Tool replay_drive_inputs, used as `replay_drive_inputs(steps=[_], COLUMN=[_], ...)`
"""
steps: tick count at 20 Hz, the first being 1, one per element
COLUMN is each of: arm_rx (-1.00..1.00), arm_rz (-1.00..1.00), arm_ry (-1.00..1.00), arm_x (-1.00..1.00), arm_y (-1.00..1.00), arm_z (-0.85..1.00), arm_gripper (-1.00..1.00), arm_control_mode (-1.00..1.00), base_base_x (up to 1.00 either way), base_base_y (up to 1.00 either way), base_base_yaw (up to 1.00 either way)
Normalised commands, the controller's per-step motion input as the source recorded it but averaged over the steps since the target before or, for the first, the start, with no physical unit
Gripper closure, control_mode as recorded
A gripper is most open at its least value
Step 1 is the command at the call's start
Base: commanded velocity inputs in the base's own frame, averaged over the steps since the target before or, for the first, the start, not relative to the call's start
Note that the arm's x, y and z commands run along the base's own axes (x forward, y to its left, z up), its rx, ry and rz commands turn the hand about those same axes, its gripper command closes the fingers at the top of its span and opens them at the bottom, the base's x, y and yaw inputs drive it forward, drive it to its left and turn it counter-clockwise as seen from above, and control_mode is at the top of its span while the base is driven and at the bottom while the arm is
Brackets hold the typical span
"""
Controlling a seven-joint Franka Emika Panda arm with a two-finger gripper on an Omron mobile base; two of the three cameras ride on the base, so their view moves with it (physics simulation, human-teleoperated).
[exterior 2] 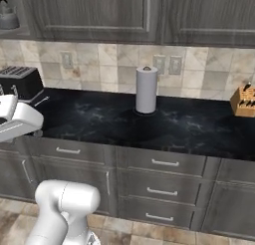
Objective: Pick the canned food and bar from the counter and place them in the cabinets closest to them.
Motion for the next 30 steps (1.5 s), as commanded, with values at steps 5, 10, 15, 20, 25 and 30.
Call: replay_drive_inputs(steps=[5, 10, 15, 20, 25, 30], arm_rx=[0.0, 0.0, 0.0, 0.0, 0.0, 0.0], arm_rz=[0.0, 0.0, 0.0, 0.0, 0.0, 0.0], arm_ry=[0.0, 0.0, 0.0, 0.0, 0.0, 0.0], arm_x=[0.0, 0.0, 0.0, 0.0, 0.0, 0.0], arm_y=[0.0, 0.0, 0.0, 0.0, 0.0, 0.0], arm_z=[0.0, 0.0, 0.0, 0.0, 0.0, 0.0], arm_gripper=[-1.0, -1.0, -1.0, -1.0, -1.0, -1.0], arm_control_mode=[1.0, 1.0, 1.0, 1.0, 1.0, 1.0], base_base_x=[-0.22, -0.19, -0.17, -0.15, -0.15, -0.14], base_base_y=[-0.65, -0.66, -0.67, -0.68, -0.69, -0.69], base_base_yaw=[-0.01, -0.01, 0.0, 0.0, 0.0, 0.0])
